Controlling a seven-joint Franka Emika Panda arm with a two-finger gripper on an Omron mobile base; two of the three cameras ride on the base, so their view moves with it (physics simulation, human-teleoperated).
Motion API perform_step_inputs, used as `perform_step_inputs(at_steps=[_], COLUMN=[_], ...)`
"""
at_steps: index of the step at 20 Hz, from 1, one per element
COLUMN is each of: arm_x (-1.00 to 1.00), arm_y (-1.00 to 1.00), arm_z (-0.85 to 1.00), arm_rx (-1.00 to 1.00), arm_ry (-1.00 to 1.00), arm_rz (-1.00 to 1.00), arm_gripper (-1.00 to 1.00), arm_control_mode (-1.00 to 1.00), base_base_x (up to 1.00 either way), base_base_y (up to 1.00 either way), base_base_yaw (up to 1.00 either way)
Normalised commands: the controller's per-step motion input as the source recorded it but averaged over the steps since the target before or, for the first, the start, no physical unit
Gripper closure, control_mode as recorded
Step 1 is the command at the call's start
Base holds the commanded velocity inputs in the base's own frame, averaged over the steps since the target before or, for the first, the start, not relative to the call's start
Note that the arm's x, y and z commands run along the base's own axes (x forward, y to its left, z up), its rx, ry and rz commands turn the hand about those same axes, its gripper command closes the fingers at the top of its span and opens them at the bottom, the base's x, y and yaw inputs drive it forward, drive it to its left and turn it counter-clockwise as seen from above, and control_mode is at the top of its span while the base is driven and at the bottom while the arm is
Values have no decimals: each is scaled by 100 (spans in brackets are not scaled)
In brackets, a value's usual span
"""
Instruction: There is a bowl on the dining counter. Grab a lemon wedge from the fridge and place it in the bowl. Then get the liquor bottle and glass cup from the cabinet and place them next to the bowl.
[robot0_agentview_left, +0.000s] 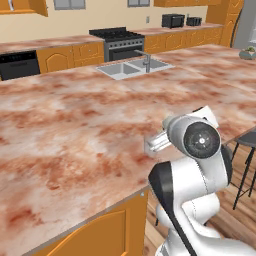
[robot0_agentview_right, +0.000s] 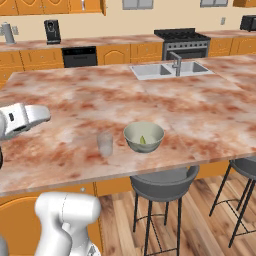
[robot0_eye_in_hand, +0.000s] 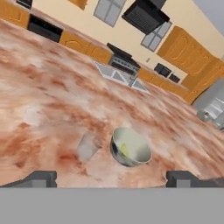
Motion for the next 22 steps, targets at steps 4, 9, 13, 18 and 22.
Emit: perform_step_inputs(at_steps=[4,9,13,18,22], arm_x=[-53,-84,-68,-39,0], arm_y=[0,0,0,0,0], arm_z=[0,1,23,4,0], arm_rx=[0,5,20,20,0], arm_ry=[-14,-22,-6,0,0], arm_rz=[-7,-5,1,3,0], arm_gripper=[-100,-100,-100,-100,-100], arm_control_mode=[-100,-100,-100,100,100], base_base_x=[0,0,0,-9,-38], base_base_y=[0,0,0,0,41], base_base_yaw=[0,0,0,1,4])
